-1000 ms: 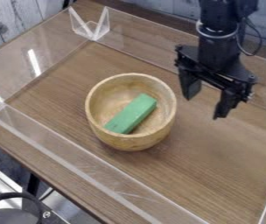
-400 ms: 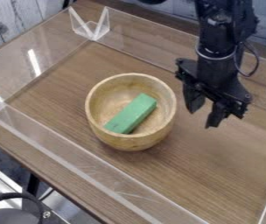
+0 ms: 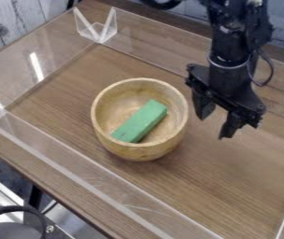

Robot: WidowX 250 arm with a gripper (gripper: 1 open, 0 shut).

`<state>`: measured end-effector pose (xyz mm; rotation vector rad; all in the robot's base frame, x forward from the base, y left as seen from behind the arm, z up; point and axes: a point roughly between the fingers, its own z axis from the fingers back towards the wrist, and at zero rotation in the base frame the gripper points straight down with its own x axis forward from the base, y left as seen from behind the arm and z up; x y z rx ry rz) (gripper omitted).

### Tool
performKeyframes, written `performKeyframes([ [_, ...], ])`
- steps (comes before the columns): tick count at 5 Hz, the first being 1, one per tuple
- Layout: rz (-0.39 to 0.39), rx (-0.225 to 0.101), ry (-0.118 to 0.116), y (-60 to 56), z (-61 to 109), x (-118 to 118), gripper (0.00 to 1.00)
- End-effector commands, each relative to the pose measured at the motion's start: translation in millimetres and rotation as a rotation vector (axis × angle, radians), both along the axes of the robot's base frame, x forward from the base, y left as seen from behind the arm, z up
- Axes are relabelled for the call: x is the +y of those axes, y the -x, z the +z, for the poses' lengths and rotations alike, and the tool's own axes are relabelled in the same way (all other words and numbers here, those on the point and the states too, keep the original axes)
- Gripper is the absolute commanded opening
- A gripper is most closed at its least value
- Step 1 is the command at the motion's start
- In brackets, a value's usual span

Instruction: Put the green block in the brown bowl

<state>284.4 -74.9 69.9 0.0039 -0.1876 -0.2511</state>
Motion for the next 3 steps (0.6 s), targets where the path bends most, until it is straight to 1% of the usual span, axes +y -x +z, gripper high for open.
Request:
performKeyframes([
  [1, -0.026, -0.068, -0.011, -4.8, 17.7, -5.4, 0.0],
  [2, -0.055, -0.075, -0.031, -4.9, 14.1, -8.5, 0.0],
  [3, -0.046, -0.085, -0.036, -2.8, 9.6, -7.7, 0.0],
])
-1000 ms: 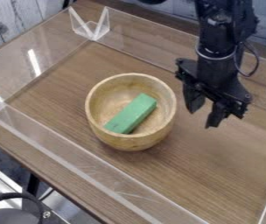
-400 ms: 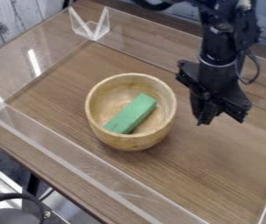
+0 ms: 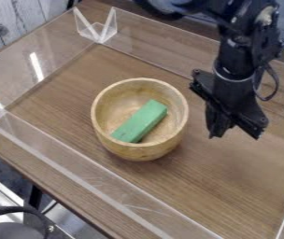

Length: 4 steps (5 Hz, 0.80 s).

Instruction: Put the green block in the brown bowl

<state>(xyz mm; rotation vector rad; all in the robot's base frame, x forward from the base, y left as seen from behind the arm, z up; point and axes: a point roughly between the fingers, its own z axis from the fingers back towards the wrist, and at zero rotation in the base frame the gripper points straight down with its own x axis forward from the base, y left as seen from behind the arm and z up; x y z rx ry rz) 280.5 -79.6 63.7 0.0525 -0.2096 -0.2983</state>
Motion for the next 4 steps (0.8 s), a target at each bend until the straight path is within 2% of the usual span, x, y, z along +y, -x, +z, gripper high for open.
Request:
performKeyframes([
  [1, 0.011, -0.068, 0.012, -4.9, 11.9, -2, 0.0],
  [2, 0.038, -0.063, 0.001, -3.3, 10.1, -4, 1.0],
  [3, 0.068, -0.056, -0.008, -2.6, 4.8, -6, 0.0],
  [4, 0.084, 0.004, -0.028, -8.0, -4.1, -7, 0.0],
])
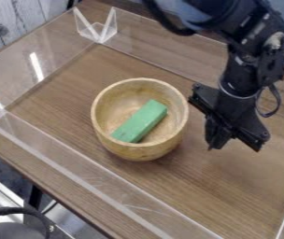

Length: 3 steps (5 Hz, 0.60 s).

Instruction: Put the green block in the brown bowl

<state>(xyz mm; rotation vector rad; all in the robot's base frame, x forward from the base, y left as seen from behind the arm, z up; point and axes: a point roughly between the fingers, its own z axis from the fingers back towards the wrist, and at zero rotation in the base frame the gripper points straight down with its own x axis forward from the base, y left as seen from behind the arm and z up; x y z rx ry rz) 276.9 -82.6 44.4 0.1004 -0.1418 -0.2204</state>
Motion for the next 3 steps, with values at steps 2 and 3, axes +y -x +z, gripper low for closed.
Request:
performKeyframes([
  [2, 0.054, 0.007, -0.022, -25.7, -2.9, -12, 0.0],
  [3, 0.094, 0.019, -0.046, -35.9, -9.4, -20, 0.0],
])
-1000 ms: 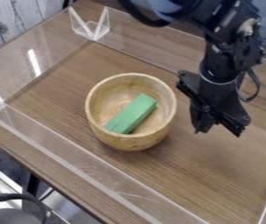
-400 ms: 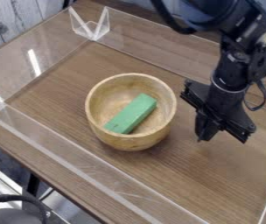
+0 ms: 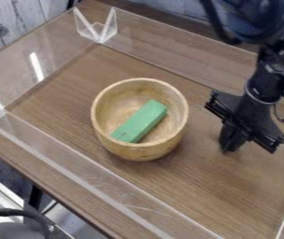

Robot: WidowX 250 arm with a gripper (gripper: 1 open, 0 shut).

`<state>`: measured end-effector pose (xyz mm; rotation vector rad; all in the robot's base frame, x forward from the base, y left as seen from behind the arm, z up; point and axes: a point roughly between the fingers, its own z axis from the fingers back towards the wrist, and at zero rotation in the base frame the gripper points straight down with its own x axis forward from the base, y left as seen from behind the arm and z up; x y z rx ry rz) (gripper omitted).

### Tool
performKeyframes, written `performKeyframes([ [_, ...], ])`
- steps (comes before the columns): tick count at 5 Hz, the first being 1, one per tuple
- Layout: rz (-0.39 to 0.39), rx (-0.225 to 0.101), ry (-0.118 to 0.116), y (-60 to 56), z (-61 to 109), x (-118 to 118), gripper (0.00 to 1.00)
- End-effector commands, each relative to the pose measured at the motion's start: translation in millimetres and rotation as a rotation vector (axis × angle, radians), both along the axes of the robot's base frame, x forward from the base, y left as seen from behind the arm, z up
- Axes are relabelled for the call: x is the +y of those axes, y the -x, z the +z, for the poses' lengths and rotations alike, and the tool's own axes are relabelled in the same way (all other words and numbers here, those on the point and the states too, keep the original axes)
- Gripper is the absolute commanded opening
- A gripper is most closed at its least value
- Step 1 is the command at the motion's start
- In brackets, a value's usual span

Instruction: Put the green block in the brown bowl

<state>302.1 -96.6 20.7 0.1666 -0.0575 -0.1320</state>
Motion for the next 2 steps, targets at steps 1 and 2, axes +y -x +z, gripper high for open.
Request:
performKeyframes([
  [1, -0.015, -0.05, 0.036, -13.5, 12.8, -6.0, 0.0],
  [2, -0.026, -0.046, 0.047, -14.6, 11.5, -5.1, 1.0],
])
